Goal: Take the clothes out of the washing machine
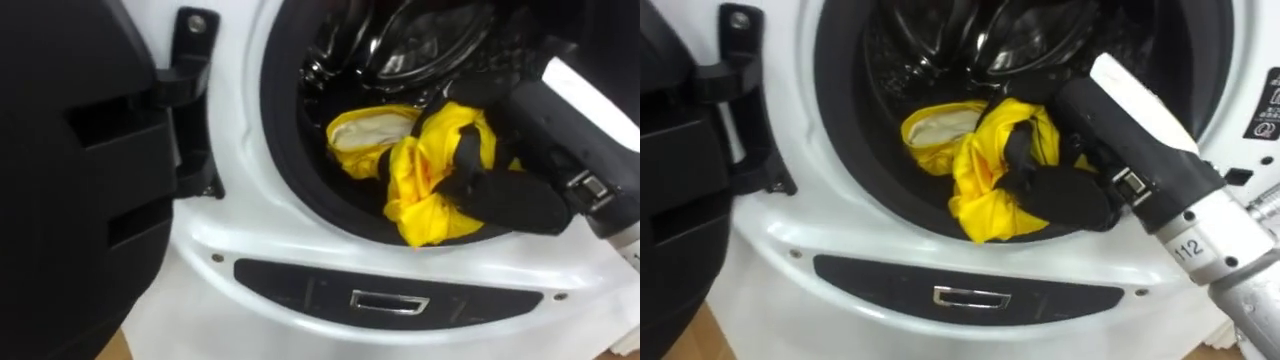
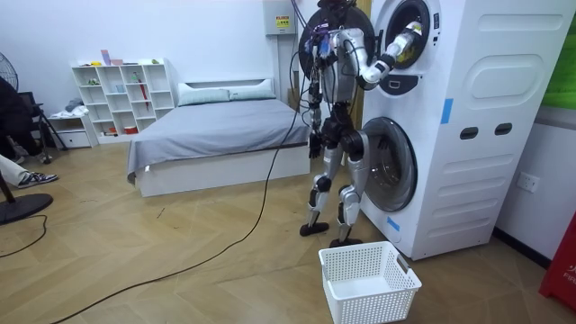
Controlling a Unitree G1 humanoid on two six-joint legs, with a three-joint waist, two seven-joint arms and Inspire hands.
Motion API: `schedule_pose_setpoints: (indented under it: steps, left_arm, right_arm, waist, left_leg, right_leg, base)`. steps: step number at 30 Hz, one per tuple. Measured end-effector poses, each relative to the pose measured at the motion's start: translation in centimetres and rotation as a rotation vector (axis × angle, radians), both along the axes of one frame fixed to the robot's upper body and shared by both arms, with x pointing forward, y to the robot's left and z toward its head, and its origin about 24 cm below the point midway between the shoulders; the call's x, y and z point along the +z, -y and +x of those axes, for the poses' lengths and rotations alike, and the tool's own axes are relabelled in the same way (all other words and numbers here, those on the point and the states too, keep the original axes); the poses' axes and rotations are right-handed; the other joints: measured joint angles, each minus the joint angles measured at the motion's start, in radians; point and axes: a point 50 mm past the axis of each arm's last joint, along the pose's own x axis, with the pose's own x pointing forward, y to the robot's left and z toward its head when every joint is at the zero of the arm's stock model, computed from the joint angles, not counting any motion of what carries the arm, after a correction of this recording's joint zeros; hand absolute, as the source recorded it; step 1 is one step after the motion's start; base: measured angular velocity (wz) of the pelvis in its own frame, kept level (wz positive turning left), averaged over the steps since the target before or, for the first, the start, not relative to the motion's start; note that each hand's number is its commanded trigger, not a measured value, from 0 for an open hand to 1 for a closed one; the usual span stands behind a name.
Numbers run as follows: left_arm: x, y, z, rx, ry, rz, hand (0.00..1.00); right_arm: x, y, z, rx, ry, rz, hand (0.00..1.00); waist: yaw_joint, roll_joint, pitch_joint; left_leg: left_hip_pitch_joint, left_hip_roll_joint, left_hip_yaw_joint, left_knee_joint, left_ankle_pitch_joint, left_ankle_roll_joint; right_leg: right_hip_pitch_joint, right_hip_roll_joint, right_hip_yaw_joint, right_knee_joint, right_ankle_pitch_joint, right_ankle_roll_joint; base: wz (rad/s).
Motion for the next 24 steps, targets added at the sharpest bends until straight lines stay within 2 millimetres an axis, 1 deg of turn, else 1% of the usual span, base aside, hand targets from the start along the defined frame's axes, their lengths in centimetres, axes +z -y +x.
schedule_pose_setpoints:
  steps: [2,3,9,11,13,15,17,18,20,21,22,23,24]
  left_arm:
    - [0.0,0.1,0.0,-0.005,0.002,-0.011,0.0]
    - [0.0,0.1,0.1,-0.006,0.005,-0.016,0.0]
    - [-0.1,0.0,0.9,0.014,0.036,-0.036,0.0]
    - [0.0,-0.1,0.8,0.022,0.038,-0.032,0.0]
    - [0.0,-0.2,0.7,0.018,0.033,-0.026,0.0]
    - [0.0,-0.3,0.4,0.011,0.021,-0.022,0.0]
    - [0.1,-0.4,0.5,0.007,0.023,-0.017,0.0]
    - [0.1,-0.6,0.4,0.019,0.024,-0.012,0.0]
    - [0.2,-0.8,0.5,0.041,0.035,-0.005,0.0]
    - [0.3,-1.0,0.6,0.048,0.041,0.002,0.0]
    - [0.3,-1.2,0.7,0.047,0.042,0.007,0.0]
    - [0.3,-1.2,0.7,0.047,0.043,0.007,0.0]
    - [0.3,-1.2,0.9,0.047,0.046,0.006,0.0]
  right_arm:
    - [-0.1,0.1,-0.3,0.016,0.0,0.037,1.0]
    - [-0.2,0.2,-0.5,0.024,-0.003,0.059,1.0]
    - [-0.9,0.7,-1.3,0.094,-0.067,0.16,1.0]
    - [-1.0,1.0,-1.6,0.115,-0.085,0.191,1.0]
    - [-1.0,1.3,-1.8,0.133,-0.096,0.21,1.0]
    - [-1.1,1.6,-1.9,0.135,-0.106,0.217,1.0]
    - [-1.2,1.8,-2.1,0.139,-0.118,0.231,1.0]
    - [-1.4,2.2,-2.3,0.139,-0.128,0.244,1.0]
    - [-1.6,2.6,-2.7,0.14,-0.141,0.269,1.0]
    - [-1.8,2.8,-3.0,0.142,-0.15,0.285,1.0]
    - [-1.9,2.8,-3.1,0.145,-0.157,0.294,1.0]
    - [-2.0,2.9,-3.1,0.145,-0.16,0.293,1.0]
    - [-2.2,2.9,-3.3,0.145,-0.17,0.295,1.0]
  waist:
    - [0.0,0.002,0.0002]
    - [0.0,0.002,0.0002]
    - [0.0,0.0,-0.0004]
    - [0.0,-0.001,-0.0006]
    - [-0.001,-0.006,-0.0031]
    - [-0.001,-0.006,-0.0034]
    - [-0.002,-0.006,-0.0035]
    - [-0.002,-0.006,-0.0035]
    - [-0.003,-0.007,-0.0047]
    - [-0.014,-0.011,-0.0066]
    - [-0.027,-0.013,-0.008]
    - [-0.027,-0.014,-0.0084]
    - [-0.028,-0.014,-0.0088]
  left_leg:
    - [0.004,0.0,0.008,-0.001,0.0,0.0]
    - [0.004,0.0,0.011,-0.002,-0.001,-0.001]
    - [0.004,0.005,0.049,-0.002,-0.007,-0.003]
    - [0.0,0.004,0.052,-0.002,-0.009,-0.004]
    - [-0.015,0.002,0.06,0.0,-0.011,-0.005]
    - [-0.014,0.002,0.062,0.001,-0.011,-0.005]
    - [-0.013,0.002,0.068,0.003,-0.011,-0.005]
    - [-0.014,0.004,0.073,0.007,-0.011,-0.005]
    - [-0.012,0.011,0.099,0.009,-0.013,-0.009]
    - [-0.013,0.015,0.109,0.012,-0.015,-0.012]
    - [-0.013,0.016,0.118,0.016,-0.017,-0.015]
    - [-0.013,0.015,0.126,0.016,-0.017,-0.016]
    - [-0.011,0.017,0.145,0.016,-0.018,-0.018]
  right_leg:
    - [0.003,0.003,0.01,0.0,0.0,0.0]
    - [0.002,0.006,0.024,0.0,0.0,0.0]
    - [-0.01,0.009,0.045,0.006,0.001,0.001]
    - [-0.02,0.009,0.049,0.019,0.001,0.001]
    - [-0.038,0.009,0.057,0.021,0.002,0.002]
    - [-0.037,0.01,0.063,0.02,0.002,0.003]
    - [-0.037,0.011,0.066,0.02,0.003,0.003]
    - [-0.038,0.011,0.069,0.019,0.003,0.004]
    - [-0.043,0.014,0.081,0.02,0.004,0.005]
    - [-0.045,0.015,0.088,0.021,0.005,0.006]
    - [-0.048,0.018,0.109,0.023,0.006,0.008]
    - [-0.052,0.021,0.122,0.025,0.007,0.01]
    - [-0.054,0.027,0.148,0.028,0.009,0.013]
  base:
    - [-0.04]
    - [-0.03]
    - [-0.13]
    - [-0.09]
    - [-0.06]
    - [-0.05]
    - [0.0]
    - [0.04]
    - [0.09]
    - [0.16]
    - [0.11]
    - [-0.08]
    - [-0.27]
